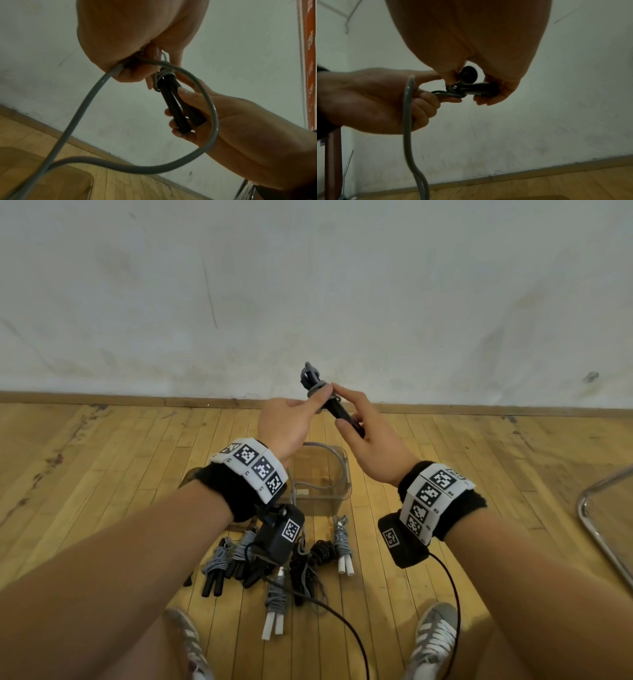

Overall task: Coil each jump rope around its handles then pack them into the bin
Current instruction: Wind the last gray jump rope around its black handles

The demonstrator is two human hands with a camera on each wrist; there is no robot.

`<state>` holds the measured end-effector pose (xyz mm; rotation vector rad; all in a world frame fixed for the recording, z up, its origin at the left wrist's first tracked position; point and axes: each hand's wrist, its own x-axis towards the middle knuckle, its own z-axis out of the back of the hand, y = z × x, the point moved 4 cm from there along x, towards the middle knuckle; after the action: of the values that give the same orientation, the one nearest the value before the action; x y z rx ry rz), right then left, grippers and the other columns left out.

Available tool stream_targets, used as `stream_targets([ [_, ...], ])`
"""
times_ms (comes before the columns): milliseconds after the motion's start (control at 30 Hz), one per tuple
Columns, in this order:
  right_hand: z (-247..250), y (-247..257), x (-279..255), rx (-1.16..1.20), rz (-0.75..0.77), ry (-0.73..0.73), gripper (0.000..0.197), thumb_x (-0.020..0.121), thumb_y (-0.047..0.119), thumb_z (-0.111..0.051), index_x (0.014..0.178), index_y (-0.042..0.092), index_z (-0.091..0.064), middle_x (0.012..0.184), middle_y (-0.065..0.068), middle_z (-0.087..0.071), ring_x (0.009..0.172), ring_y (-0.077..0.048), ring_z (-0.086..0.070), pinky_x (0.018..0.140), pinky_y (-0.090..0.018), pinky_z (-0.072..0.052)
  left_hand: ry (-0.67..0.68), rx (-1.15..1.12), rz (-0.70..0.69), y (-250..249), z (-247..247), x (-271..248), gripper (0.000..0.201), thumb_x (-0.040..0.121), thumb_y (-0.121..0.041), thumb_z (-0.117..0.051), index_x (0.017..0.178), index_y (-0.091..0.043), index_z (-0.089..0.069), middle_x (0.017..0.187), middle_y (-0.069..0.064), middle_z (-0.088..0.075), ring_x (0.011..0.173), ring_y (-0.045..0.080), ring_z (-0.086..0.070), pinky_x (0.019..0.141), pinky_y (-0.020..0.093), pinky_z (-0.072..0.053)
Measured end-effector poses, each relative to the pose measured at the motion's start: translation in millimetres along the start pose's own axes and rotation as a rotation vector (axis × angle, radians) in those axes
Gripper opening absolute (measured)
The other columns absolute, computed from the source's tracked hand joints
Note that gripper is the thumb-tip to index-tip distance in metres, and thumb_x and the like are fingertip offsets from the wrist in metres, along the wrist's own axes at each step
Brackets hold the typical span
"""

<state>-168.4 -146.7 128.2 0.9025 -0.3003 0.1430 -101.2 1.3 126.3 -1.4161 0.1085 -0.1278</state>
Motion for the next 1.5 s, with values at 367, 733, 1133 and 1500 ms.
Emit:
stream_targets([
  [367,-7.5,4.0,-3.8,0.684,-0.405,0.019,0.065,0.090,0.015,-0.076,0.147,0.025,-0.048,0.116,-0.014,-0.072,0.094,-0.032,-0.076,0.085,-0.044,-0.062,0.146,-0.183,0.073,-1.9,-0.9,-2.0,0.046,0.097,-0.044,-0.066,0.096,0.002,-0.071,0.049,-0.009,-0.029,0.044,0.010,-0.025,0.049,0.024,-0.026],
  [733,6.9,-2.6,1.5,0.241,-0.284,-0.061,0.071,0.091,0.012,-0.074,0.153,0.030,-0.044,0.101,-0.007,-0.075,0.071,-0.022,-0.076,0.069,-0.036,-0.064,0.211,-0.092,0.068,-3.1,-3.1,-10.2,0.016,0.100,-0.025,-0.065,0.109,-0.017,-0.076,0.078,0.005,-0.076,0.051,0.011,-0.060,0.059,0.028,-0.055],
  [1133,-4.6,-0.7,3.3,-0.449,-0.074,-0.130,0.065,0.102,0.033,-0.052,0.160,0.036,-0.023,0.094,0.000,-0.071,0.076,-0.022,-0.066,0.060,-0.032,-0.046,0.080,-0.148,0.074,-11.2,-6.2,-14.5,0.041,0.087,-0.050,-0.076,0.091,-0.009,-0.079,0.077,0.007,-0.078,0.061,0.016,-0.070,0.065,0.032,-0.063],
  [1500,-4.1,2.1,5.5,0.358,-0.176,-0.039,0.076,0.098,0.030,-0.066,0.155,0.052,-0.021,0.097,-0.018,-0.067,0.076,-0.015,-0.061,0.075,-0.039,-0.061,0.022,-0.213,0.094,-7.9,3.0,-5.2,0.045,0.086,-0.052,-0.076,0.089,-0.007,-0.080,0.069,0.003,-0.071,0.052,0.011,-0.057,0.056,0.027,-0.049],
])
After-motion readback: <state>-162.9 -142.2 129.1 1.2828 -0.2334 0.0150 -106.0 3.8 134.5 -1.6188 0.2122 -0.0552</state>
